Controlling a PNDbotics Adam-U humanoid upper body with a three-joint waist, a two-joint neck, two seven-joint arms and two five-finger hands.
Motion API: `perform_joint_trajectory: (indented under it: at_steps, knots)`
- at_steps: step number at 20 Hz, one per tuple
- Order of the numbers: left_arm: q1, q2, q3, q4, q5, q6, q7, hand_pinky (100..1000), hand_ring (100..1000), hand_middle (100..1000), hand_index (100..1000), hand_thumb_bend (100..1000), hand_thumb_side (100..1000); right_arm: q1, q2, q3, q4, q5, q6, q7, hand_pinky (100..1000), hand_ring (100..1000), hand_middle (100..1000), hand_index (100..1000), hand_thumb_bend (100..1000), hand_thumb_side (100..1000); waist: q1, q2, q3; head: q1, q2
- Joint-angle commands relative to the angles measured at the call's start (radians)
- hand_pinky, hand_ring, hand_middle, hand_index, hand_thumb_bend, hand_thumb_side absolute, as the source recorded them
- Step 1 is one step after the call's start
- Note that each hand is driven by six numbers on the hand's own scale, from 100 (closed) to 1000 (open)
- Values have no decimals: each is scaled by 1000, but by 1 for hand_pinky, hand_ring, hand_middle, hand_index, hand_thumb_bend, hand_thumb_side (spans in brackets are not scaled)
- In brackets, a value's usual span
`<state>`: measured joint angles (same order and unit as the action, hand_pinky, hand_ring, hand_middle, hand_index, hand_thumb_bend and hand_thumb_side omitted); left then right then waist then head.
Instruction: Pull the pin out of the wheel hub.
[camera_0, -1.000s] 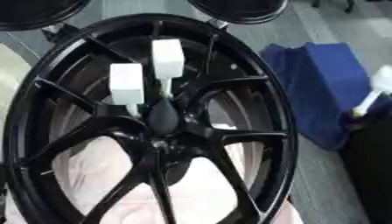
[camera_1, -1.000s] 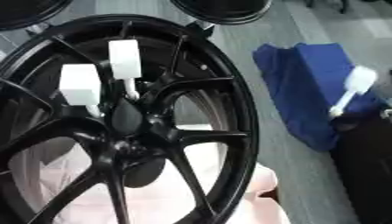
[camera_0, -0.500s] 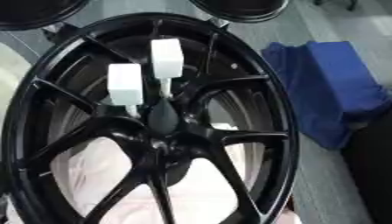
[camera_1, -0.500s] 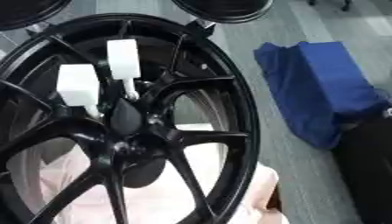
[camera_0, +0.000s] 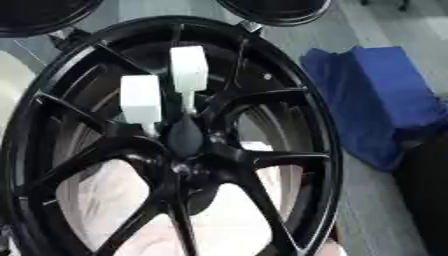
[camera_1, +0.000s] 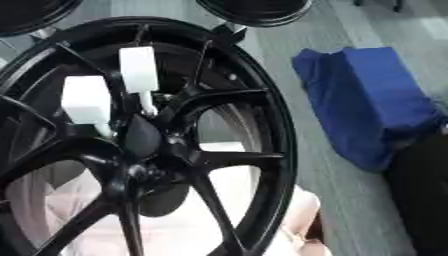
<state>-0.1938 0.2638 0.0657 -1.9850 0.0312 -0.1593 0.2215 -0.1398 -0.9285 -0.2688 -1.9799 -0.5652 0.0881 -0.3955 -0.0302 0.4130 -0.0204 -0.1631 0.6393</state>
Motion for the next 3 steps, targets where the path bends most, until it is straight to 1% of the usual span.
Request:
perform_joint_trajectory:
  at_steps: [1,3]
  knots:
    - [-4,7,0,-15,0,-8,-4,859,676,612,731,202,606,-21,-3,8,-20,6,-46,14,774,668,598,585,249,444,3,-15,3,-8,-16]
    - [-3,7,0,-15,0,-11,-4,859,676,612,731,203,604,-38,16,23,-20,13,-74,25,778,665,594,581,257,435,6,-16,6,-8,-19]
